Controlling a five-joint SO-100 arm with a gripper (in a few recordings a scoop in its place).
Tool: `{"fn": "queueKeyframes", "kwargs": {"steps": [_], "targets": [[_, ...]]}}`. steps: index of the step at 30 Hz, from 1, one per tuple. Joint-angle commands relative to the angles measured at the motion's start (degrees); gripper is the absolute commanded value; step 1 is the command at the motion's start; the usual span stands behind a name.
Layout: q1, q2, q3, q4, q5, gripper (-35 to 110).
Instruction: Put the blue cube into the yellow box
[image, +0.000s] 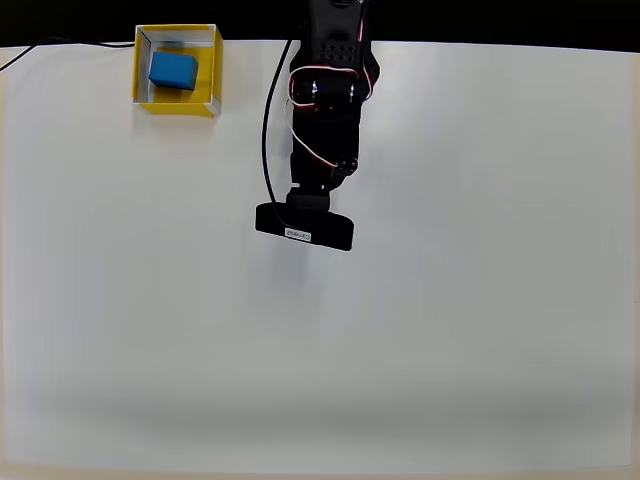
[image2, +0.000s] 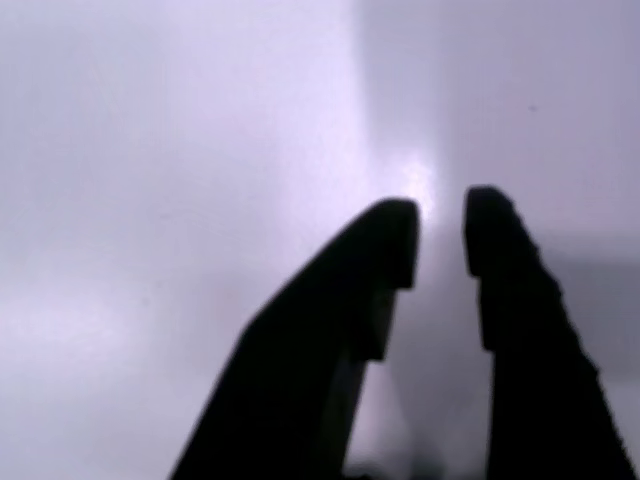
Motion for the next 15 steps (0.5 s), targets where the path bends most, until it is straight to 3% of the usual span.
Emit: {"fn": "queueKeyframes", "kwargs": {"steps": [1,15], "targets": [[-2.02,9.40,5.62,-1.76,-1.49,0],[1.05,18.46,19.42,3.43,-6.50,0]]}}
